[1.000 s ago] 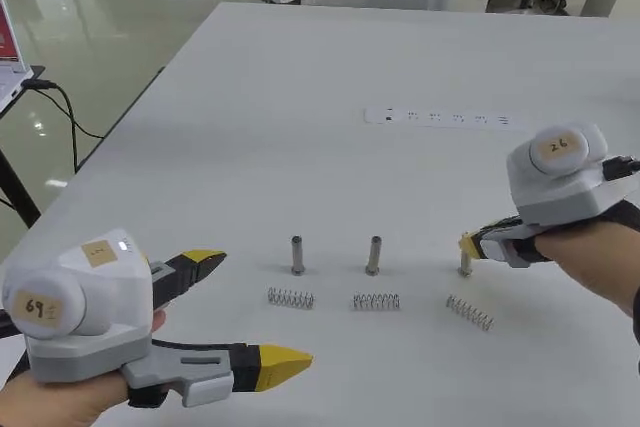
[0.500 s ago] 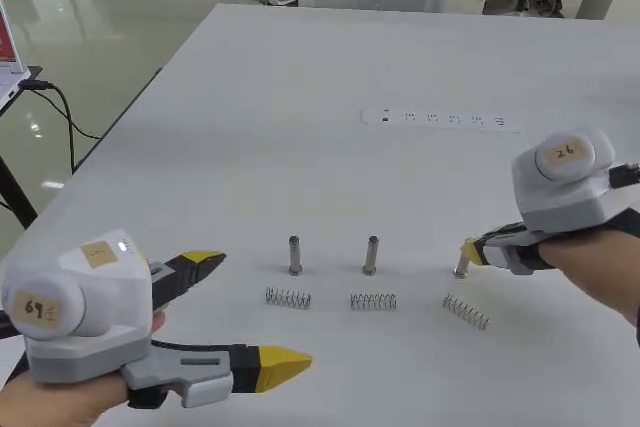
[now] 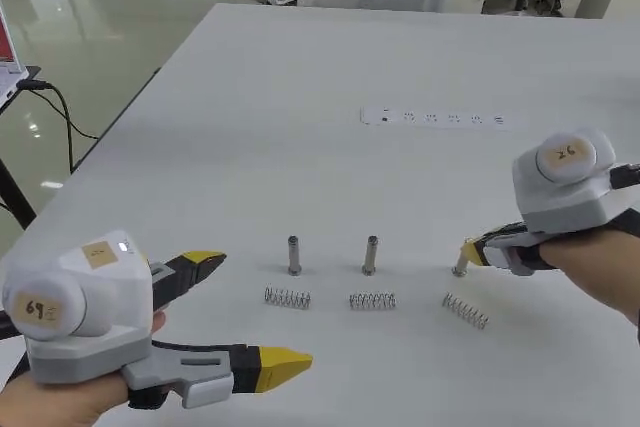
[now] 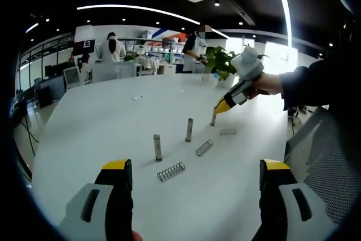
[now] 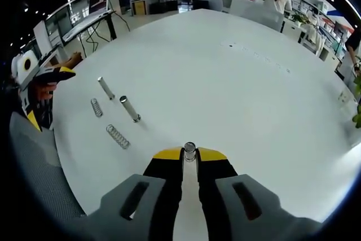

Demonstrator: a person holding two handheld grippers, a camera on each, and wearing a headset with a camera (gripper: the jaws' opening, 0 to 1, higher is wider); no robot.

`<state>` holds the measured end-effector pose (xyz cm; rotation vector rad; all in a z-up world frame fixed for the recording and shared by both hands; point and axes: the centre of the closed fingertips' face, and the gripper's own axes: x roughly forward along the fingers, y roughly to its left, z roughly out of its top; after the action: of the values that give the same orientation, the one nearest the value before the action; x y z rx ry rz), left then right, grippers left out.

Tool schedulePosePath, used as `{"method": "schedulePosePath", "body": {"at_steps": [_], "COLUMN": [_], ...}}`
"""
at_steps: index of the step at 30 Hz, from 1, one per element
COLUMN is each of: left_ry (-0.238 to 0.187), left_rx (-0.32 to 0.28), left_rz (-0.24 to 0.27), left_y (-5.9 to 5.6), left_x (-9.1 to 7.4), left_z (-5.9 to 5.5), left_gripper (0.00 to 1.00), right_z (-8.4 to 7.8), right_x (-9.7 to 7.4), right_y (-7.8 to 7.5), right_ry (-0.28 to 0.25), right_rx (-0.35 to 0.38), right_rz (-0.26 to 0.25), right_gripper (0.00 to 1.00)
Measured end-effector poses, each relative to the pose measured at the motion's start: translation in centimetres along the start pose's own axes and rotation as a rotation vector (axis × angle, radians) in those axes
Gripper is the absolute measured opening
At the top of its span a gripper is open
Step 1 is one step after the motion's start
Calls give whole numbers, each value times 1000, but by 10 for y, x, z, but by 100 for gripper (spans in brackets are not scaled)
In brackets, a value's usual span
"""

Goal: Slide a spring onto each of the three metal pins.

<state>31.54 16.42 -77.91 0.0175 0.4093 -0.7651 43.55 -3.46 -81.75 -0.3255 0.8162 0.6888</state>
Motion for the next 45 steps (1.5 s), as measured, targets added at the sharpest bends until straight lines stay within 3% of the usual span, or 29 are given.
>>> {"method": "schedulePosePath", "body": {"at_steps": [21,28,35,45], "left_ry": [3,5,4,3], "left_rx": [3,5,5,4], "left_rz": [0,-3,-5,-2], "left_y": [-1,-2,-2,-2], "left_x": [0,1,1,1], "left_z": [0,0,0,0], "left_gripper": [93,93,93,93], "right_z": [-3,-12,-17,-38], "right_x": [-1,-4,-10,-12], "right_y": [2,2,13,23], "right_ry": [-14,-1,10,56], "right_rx": [-12,-28,-61,-109], "right_rz": [14,23,61,118], "right_gripper": [18,21,21,21]}}
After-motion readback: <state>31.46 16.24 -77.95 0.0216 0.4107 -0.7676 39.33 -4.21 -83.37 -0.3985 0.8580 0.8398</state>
